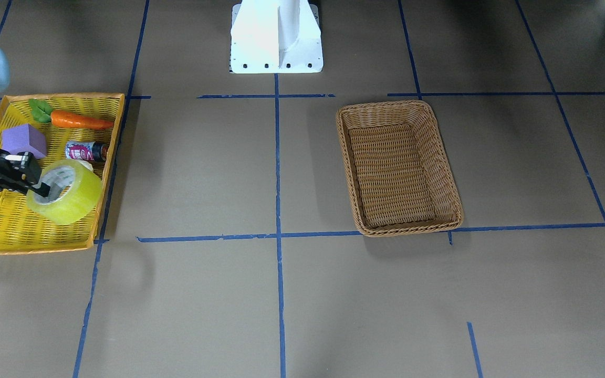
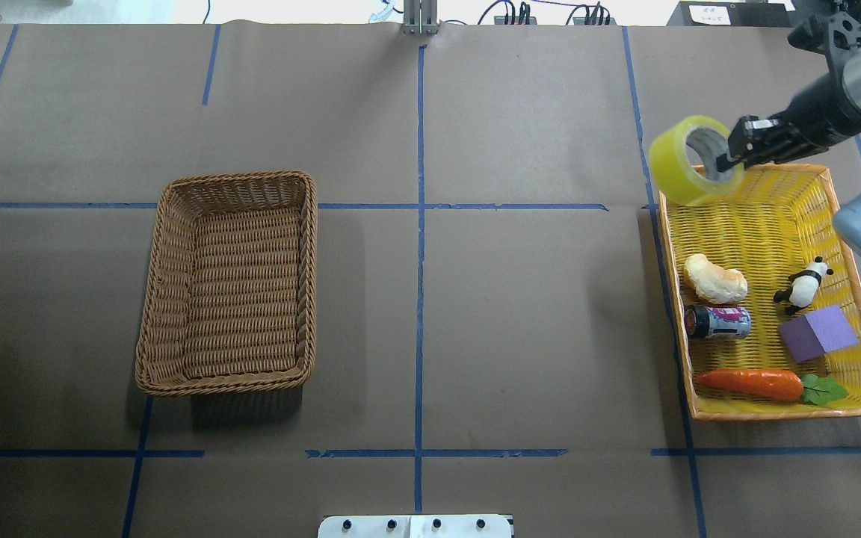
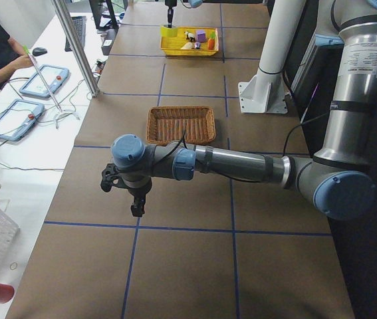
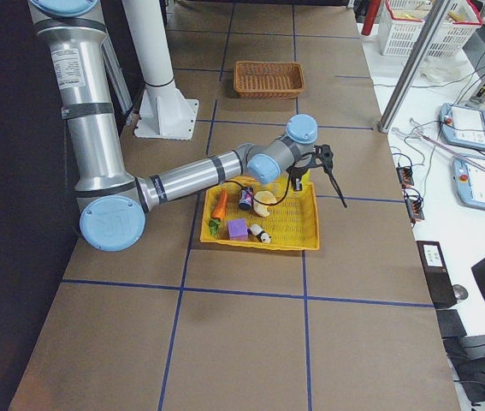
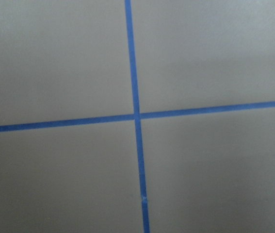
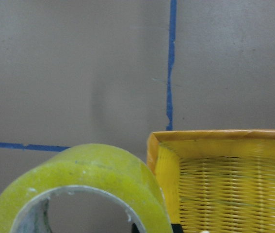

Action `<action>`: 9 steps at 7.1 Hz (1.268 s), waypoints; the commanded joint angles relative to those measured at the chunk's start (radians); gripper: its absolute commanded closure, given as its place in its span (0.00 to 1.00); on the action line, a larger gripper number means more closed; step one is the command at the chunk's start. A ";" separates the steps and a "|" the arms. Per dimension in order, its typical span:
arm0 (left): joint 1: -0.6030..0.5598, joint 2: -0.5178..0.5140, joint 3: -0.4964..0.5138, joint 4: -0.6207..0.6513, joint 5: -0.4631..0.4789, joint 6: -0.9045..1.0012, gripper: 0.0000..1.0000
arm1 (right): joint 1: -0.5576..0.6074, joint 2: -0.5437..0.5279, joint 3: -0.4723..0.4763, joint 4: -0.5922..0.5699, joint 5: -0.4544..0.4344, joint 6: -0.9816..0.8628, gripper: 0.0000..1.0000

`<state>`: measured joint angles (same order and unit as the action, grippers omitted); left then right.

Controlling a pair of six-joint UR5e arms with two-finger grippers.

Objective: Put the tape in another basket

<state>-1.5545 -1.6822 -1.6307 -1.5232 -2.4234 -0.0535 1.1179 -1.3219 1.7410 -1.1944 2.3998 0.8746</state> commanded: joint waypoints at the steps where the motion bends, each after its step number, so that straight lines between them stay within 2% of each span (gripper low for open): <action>1: 0.077 -0.063 -0.082 -0.002 -0.076 -0.225 0.00 | -0.073 0.043 -0.014 0.223 -0.004 0.291 0.99; 2: 0.089 -0.101 -0.084 -0.014 -0.139 -0.312 0.00 | -0.090 0.044 -0.023 0.343 -0.005 0.410 0.99; 3: 0.123 -0.105 -0.084 -0.088 -0.231 -0.419 0.00 | -0.119 0.050 -0.023 0.461 -0.040 0.541 0.99; 4: 0.170 -0.105 -0.084 -0.221 -0.244 -0.592 0.00 | -0.172 0.056 -0.020 0.555 -0.110 0.663 0.99; 5: 0.235 -0.103 -0.074 -0.415 -0.241 -0.772 0.00 | -0.243 0.061 -0.018 0.664 -0.202 0.787 0.99; 7: 0.363 -0.100 -0.076 -0.694 -0.209 -1.048 0.00 | -0.353 0.062 -0.008 0.810 -0.348 0.938 0.99; 8: 0.434 -0.097 -0.080 -0.830 -0.138 -1.179 0.00 | -0.390 0.061 -0.002 0.876 -0.411 0.987 0.98; 9: 0.521 -0.097 -0.081 -0.985 -0.055 -1.371 0.00 | -0.418 0.061 -0.001 0.954 -0.427 1.020 0.98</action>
<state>-1.1264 -1.7806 -1.7092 -2.3351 -2.5619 -1.2271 0.7389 -1.2607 1.7370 -0.3276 2.0141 1.8437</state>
